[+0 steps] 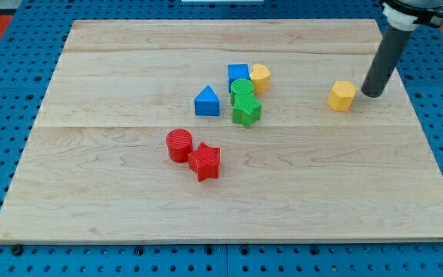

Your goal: Move the yellow hexagon to the center right

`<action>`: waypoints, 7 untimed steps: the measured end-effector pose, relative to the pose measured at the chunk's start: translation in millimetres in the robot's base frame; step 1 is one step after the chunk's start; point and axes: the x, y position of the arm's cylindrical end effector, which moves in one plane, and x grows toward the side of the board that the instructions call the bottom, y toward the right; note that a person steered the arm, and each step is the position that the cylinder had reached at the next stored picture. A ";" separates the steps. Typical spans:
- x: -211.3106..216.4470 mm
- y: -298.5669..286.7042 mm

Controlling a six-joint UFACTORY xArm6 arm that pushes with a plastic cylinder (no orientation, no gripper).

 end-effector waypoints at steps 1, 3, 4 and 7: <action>-40.1 -32.6; -4.8 -68.3; 5.5 -46.7; 139.2 -71.0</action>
